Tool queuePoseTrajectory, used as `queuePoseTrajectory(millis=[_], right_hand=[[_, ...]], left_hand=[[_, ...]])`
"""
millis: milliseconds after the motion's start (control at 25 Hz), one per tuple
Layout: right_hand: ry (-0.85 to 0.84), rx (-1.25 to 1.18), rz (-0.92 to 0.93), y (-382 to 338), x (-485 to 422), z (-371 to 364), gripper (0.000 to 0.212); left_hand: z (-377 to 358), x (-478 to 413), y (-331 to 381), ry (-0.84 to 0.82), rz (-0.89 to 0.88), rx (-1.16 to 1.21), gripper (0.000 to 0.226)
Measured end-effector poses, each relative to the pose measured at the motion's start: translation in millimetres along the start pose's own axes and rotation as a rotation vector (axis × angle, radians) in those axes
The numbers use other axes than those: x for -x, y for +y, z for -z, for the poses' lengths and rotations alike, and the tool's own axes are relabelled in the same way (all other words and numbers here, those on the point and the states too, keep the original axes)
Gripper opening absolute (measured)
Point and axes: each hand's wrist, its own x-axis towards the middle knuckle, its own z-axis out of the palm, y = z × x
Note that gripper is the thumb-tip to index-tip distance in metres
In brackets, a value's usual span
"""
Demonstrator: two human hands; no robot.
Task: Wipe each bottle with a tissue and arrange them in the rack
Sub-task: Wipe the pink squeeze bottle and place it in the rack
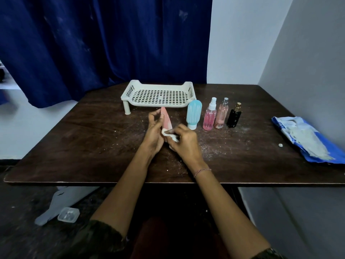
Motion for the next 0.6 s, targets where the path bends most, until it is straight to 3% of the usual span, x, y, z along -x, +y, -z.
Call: queuePoseTrajectory(millis=[80, 240, 320, 440, 600], right_hand=[[-0.04, 0.025, 0.017, 0.8, 0.1, -0.9, 0.014], [0.07, 0.14, 0.003, 1.7, -0.7, 3.9, 0.013], [0.043, 0.188, 0.055, 0.7, -1.0, 3.6, 0.014], [-0.046, 0.147, 0.125, 2.5, -1.8, 0.7, 0.016], [0.057, 0.05, 0.008, 8.5, -3.1, 1.6, 0.014]], left_hand=[[2.6, -2.0, 1.4, 0.02, -0.006, 0.049, 0.015], [4.2, -0.7, 4.5, 0.021, 0.007, 0.13, 0.017], [4.6, -1.0, 4.3, 0.021, 0.004, 0.133, 0.017], [4.8, -2.4, 3.2, 0.04, -0.01, 0.107, 0.017], [4.3, -2.3, 3.2, 0.087, -0.032, 0.093, 0.021]])
